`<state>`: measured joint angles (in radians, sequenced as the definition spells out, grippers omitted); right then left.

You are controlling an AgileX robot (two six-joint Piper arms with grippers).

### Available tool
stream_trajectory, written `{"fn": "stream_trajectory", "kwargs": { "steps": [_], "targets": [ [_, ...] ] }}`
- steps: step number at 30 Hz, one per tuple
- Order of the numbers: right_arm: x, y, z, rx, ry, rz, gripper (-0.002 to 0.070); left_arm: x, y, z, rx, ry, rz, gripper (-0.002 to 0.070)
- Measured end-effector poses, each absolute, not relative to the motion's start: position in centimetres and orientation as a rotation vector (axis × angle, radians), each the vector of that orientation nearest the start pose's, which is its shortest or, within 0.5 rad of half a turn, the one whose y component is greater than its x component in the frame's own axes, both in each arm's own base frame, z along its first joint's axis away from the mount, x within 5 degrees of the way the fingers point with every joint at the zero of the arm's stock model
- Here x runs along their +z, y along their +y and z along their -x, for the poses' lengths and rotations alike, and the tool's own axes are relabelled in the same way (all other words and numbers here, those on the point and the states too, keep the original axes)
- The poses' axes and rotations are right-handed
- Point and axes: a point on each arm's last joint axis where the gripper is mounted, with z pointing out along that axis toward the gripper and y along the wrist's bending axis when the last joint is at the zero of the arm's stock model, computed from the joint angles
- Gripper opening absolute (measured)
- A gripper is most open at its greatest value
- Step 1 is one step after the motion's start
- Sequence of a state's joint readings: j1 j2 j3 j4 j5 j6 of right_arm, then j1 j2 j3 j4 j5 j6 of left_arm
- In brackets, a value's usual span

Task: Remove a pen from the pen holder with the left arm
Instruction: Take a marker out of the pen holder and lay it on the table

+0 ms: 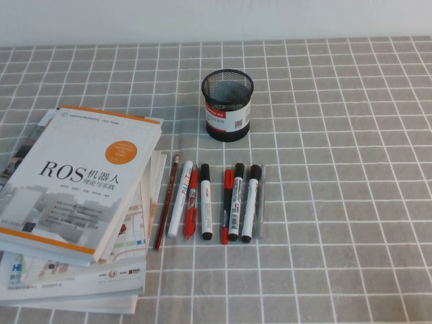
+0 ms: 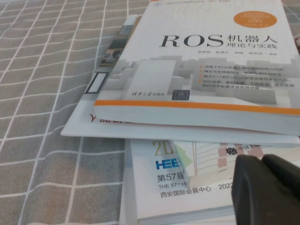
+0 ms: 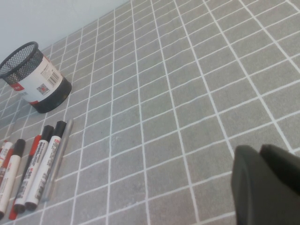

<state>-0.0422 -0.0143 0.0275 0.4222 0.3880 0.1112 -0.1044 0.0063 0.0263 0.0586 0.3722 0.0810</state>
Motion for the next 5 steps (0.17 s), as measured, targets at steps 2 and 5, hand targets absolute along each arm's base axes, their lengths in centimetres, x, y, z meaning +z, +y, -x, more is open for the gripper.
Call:
{"fn": "stream_trajectory", "kwargs": {
  "steps": [2,5],
  "targets": [
    [17.29,1.19,-5.24,0.465,1.833,-0.401,-0.0013,17.06,-0.36,-5.34,0.041,1.876,-0.212,-0.0003],
    [17.29,1.19,-5.24,0.465,1.833,-0.401,-0.0013,17.06,-0.36,-5.34,0.041,1.876,-0.212,-0.0003]
  ]
}}
